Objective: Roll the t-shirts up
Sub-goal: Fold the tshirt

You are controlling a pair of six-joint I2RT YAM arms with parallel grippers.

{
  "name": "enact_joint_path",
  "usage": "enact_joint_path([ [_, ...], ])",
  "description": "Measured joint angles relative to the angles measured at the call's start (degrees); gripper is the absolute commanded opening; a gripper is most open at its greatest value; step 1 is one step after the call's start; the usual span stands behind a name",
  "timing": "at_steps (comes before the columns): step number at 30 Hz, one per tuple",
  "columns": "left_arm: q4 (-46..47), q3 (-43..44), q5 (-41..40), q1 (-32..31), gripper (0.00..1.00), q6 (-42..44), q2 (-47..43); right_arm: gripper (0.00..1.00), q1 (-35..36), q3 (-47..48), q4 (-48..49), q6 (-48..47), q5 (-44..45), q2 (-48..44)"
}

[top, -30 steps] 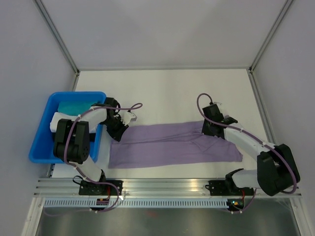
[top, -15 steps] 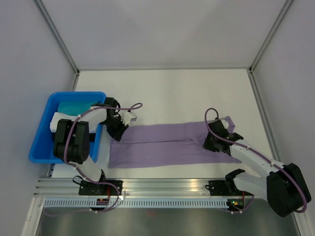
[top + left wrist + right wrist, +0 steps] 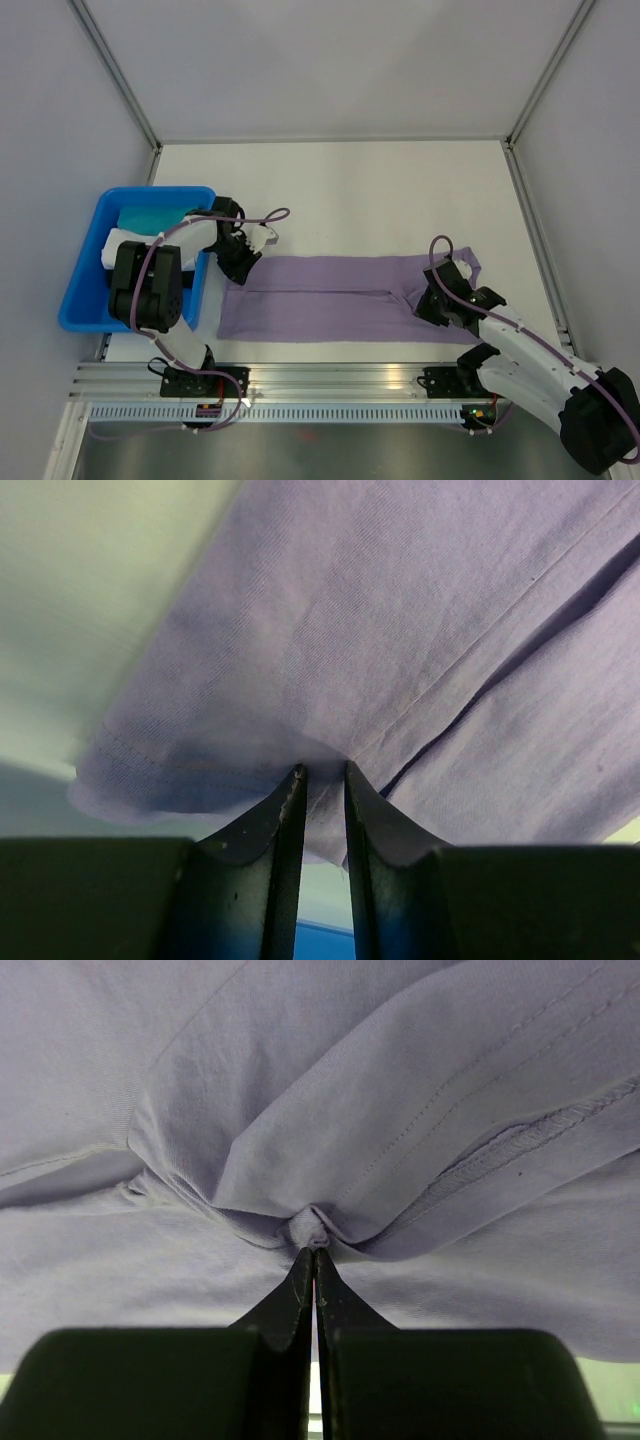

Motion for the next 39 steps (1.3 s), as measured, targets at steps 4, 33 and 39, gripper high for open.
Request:
enact_joint_path([
  [4,0.2,0.1,0.0,0.0,0.28,0.0,0.1,0.03,0.6,0.7,-3.3,0.3,-0.3,-1.1],
  [33,4.7,1.1,0.4,-1.3,0.28,-3.4,0.5,0.08,-31.1,21.6,1.8,-22.8,2.4,30.1],
  [39,5.9,1.5,-0.6,-1.3,0.28,-6.4,1.5,0.06,-35.7,22.0,9.2,-23.6,0.4,37.2],
])
